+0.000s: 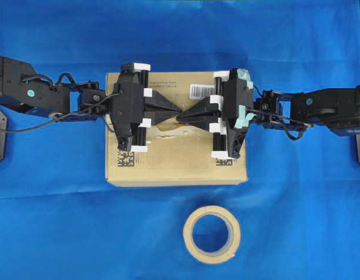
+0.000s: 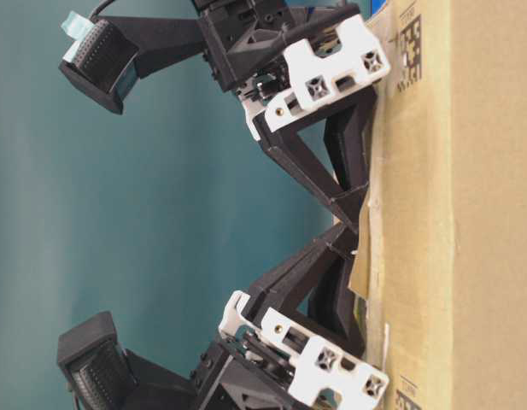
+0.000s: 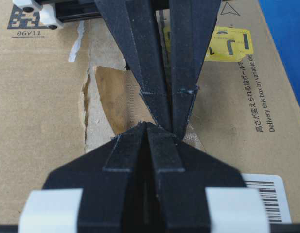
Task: Apply tape along the seams of the closed cardboard box to seal it securely.
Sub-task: 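Release the tape and press it down with both grippers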
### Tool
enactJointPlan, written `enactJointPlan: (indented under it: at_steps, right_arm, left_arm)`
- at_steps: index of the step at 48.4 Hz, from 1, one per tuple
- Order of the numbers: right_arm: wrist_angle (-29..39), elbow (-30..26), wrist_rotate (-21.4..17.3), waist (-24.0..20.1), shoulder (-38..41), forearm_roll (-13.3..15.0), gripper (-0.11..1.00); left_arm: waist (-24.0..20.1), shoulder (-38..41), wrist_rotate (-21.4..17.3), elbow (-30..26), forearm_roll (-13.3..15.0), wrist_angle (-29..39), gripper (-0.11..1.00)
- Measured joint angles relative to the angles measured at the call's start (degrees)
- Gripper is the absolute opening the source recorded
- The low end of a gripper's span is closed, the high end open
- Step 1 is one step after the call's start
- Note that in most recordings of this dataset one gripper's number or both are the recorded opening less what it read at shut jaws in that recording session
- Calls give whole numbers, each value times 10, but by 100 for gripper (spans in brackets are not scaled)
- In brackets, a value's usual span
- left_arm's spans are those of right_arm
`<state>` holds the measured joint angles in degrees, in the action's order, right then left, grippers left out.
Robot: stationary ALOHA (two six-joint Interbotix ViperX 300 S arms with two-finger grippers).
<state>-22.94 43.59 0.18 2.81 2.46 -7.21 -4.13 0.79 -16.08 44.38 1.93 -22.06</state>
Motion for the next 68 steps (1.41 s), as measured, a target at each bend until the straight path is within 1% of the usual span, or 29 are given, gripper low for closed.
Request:
enactJointPlan:
  at_steps: [6,12,22,31,39,45,53,57,59,63,68]
  right_arm:
    - [1,1,0,0,0,0,0]
    - [2,1,1,0,0,0,0]
    - [2,2,1,0,0,0,0]
    - [2,2,1,0,-1,0,0]
    - [1,4,1,0,0,0,0]
    - [1,7,1,0,0,0,0]
    - [-1,6,1,0,0,0,0]
    - [0,4,1,0,-1,0,0]
    - [-1,3,1,1,-1,0,0]
    - [0,-3,2,3,-1,0,0]
    - [0,-10,2,6,-1,0,0]
  left_arm:
    - [-3,5,12,5,0,-3,0]
    - [-4,6,16,16,1,-9,0]
    - [-4,0,25,46,1,-29,0]
    - [-5,-11,55,81,4,-68,0]
    - [-1,-28,62,106,4,-77,0]
    - [2,-33,61,115,4,-85,0]
    - [7,-32,60,111,4,-98,0]
    - [15,-29,53,97,4,-97,0]
    - [19,-28,55,89,3,-96,0]
    - [33,-25,42,69,2,-95,0]
    - [49,-16,42,48,2,-90,0]
